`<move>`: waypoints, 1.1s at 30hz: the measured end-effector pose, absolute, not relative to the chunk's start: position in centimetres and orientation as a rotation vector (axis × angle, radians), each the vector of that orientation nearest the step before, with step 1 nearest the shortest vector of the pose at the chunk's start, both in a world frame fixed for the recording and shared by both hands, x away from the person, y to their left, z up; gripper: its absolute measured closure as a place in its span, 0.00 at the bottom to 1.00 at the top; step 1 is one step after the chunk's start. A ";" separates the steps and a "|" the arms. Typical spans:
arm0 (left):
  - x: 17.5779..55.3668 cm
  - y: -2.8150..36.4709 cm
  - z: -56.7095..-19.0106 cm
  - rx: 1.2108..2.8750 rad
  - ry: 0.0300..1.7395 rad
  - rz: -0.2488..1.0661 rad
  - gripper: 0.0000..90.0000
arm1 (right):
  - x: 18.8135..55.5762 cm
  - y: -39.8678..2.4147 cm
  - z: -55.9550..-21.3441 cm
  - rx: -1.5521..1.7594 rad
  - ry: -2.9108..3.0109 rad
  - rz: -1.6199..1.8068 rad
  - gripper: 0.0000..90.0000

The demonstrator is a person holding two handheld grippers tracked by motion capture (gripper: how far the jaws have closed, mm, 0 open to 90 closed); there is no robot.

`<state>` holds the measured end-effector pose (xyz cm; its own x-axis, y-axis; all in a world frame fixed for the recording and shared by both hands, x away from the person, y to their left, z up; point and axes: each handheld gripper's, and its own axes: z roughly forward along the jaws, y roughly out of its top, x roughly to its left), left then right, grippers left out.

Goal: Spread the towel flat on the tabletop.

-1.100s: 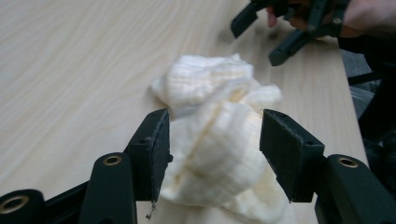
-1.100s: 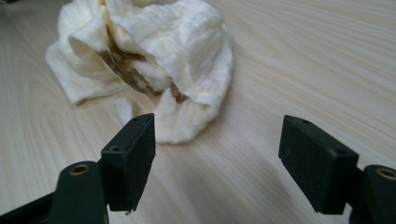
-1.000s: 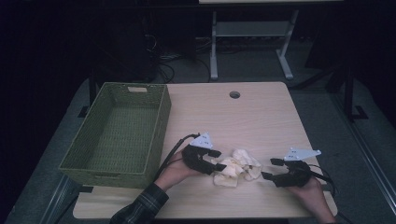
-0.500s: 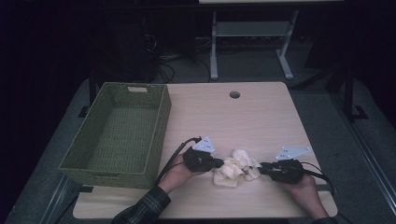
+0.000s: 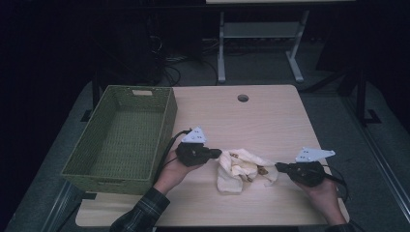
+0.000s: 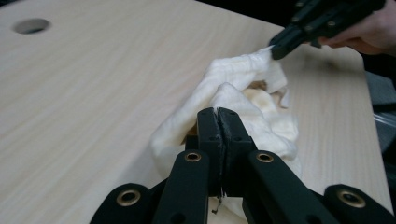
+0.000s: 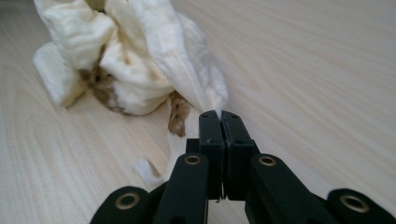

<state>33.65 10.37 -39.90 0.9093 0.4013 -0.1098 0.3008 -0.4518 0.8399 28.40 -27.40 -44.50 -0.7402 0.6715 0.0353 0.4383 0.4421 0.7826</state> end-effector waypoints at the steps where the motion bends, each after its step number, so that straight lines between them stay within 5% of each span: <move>1: 33.8 10.7 -39.8 2.066 0.508 0.139 0.98 | 28.3 -27.6 -44.2 0.958 2.403 1.178 0.98; 12: 34.1 11.3 -39.4 2.054 0.592 0.227 0.98 | 27.8 -30.6 -41.8 1.018 2.239 1.142 0.98; 17: 34.2 11.0 -40.1 2.077 0.628 0.262 0.84 | 28.5 -29.6 -42.7 1.014 2.268 1.094 0.94; 19: 34.0 10.9 -40.1 2.080 0.619 0.262 0.77 | 28.7 -29.5 -42.9 1.026 2.263 1.089 0.79; 22: 33.7 10.4 -40.1 2.090 0.603 0.233 0.69 | 28.8 -29.8 -43.0 1.044 2.260 1.097 0.72; 33: 31.7 9.4 -41.5 2.150 0.542 0.180 0.66 | 29.7 -30.9 -45.2 1.160 2.306 1.022 0.71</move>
<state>31.71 9.44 -41.51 0.8939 0.4431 -0.0679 0.3147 -0.5124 0.7990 29.66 -30.89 -45.15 -0.5968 0.8024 0.0009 0.5395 0.4005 0.7407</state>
